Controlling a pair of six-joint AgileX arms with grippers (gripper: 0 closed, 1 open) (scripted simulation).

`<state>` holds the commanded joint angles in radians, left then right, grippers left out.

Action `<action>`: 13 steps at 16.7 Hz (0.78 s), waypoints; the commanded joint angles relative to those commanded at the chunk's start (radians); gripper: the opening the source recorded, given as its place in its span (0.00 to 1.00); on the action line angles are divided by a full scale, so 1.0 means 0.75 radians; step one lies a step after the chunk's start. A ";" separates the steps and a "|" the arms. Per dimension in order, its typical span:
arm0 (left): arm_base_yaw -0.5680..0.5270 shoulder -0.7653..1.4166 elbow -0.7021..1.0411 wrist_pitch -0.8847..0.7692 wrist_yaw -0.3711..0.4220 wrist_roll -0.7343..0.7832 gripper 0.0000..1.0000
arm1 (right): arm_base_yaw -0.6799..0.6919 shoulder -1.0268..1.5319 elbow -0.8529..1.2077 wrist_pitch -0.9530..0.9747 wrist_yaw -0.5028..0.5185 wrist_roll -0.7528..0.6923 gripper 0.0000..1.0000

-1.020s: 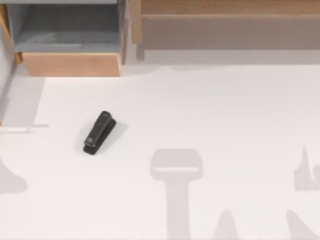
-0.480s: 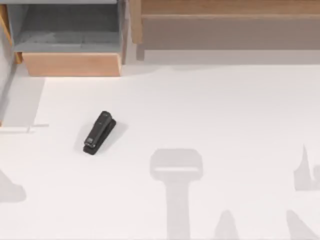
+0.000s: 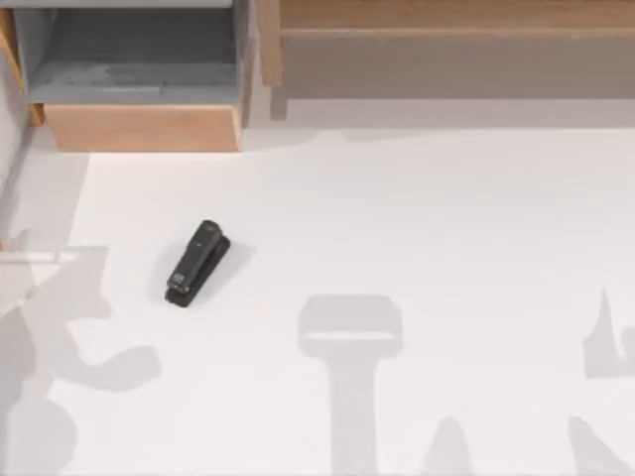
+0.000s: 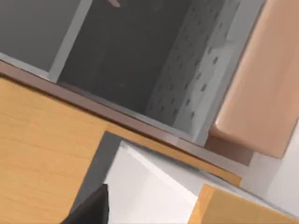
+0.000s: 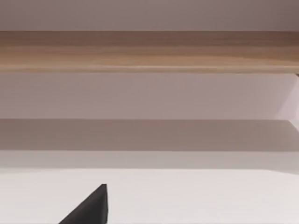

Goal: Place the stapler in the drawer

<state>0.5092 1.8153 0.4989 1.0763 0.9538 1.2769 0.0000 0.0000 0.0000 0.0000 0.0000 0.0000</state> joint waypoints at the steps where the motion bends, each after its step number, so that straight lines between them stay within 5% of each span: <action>1: -0.061 -0.023 0.057 -0.137 0.001 -0.084 1.00 | 0.000 0.000 0.000 0.000 0.000 0.000 1.00; 6: -0.398 -0.024 0.444 -0.965 -0.169 -0.545 1.00 | 0.000 0.000 0.000 0.000 0.000 0.000 1.00; 13: -0.858 0.185 1.100 -2.184 -0.691 -1.165 1.00 | 0.000 0.000 0.000 0.000 0.000 0.000 1.00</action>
<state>-0.1344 1.9543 1.3242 -0.5616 0.4356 0.4029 0.0000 0.0000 0.0000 0.0000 0.0000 0.0000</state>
